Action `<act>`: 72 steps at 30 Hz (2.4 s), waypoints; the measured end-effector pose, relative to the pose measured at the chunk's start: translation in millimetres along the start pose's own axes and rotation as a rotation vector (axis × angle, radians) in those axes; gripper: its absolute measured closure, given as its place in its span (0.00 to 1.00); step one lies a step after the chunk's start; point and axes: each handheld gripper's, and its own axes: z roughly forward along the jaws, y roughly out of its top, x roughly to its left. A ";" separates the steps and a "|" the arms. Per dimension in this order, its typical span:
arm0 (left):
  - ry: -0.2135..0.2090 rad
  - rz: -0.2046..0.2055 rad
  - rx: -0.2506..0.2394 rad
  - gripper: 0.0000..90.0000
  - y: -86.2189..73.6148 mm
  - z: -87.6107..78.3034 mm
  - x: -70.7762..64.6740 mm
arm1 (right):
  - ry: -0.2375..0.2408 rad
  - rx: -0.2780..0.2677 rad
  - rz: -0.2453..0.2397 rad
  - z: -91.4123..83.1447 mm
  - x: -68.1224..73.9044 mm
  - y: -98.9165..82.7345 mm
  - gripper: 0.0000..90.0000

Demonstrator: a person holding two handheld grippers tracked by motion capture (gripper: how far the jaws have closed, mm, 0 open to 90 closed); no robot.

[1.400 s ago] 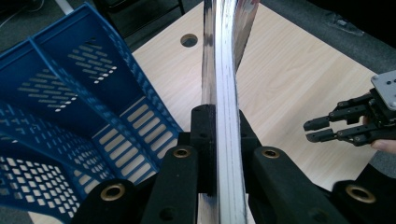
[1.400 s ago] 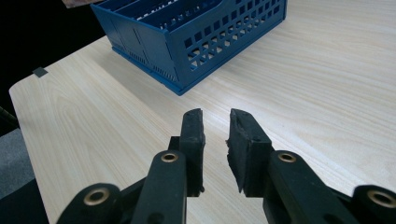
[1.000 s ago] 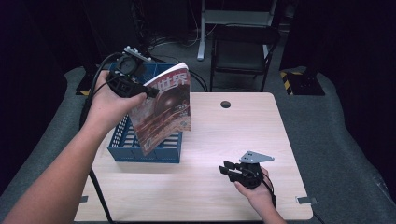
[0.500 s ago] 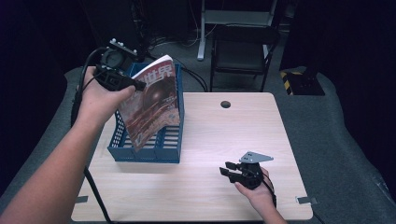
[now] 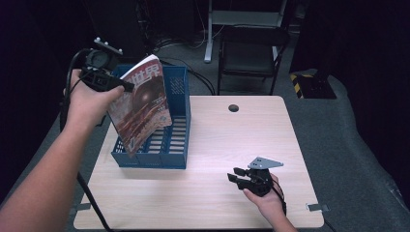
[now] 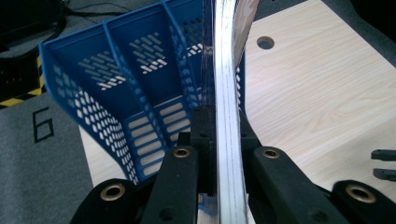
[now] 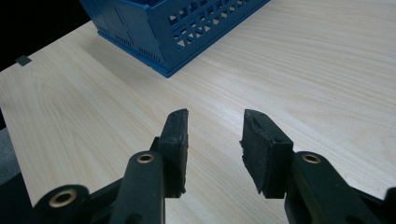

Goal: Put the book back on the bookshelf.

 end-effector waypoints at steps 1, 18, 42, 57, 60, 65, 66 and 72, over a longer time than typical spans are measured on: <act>0.003 -0.005 0.001 0.93 -1.1 -0.4 2.3 | -0.002 0.002 -0.001 0.0 -0.1 -0.1 0.68; 0.058 -0.109 0.007 0.93 -10.3 2.0 34.0 | -0.002 0.008 0.001 1.3 -0.3 -1.0 0.68; 0.106 -0.185 -0.015 0.93 4.2 34.6 32.5 | 0.000 0.011 0.019 1.0 -3.3 -2.0 0.68; 0.119 -0.227 -0.029 0.93 0.6 68.2 42.1 | 0.002 0.001 0.004 -0.3 -3.9 -1.8 0.68; 0.125 -0.230 -0.027 0.93 -0.8 76.0 43.9 | 0.004 0.002 0.007 0.3 -3.6 -2.1 0.68; 0.134 -0.226 -0.056 0.93 1.3 82.9 43.8 | 0.008 0.003 0.003 -0.5 -3.2 -2.1 0.68; 0.136 -0.222 -0.055 0.93 2.0 83.7 43.4 | 0.011 0.002 -0.004 -0.8 -3.7 -2.2 0.68; 0.139 -0.218 -0.045 0.93 7.1 87.8 39.6 | 0.009 0.002 0.001 -0.2 -3.2 -2.1 0.68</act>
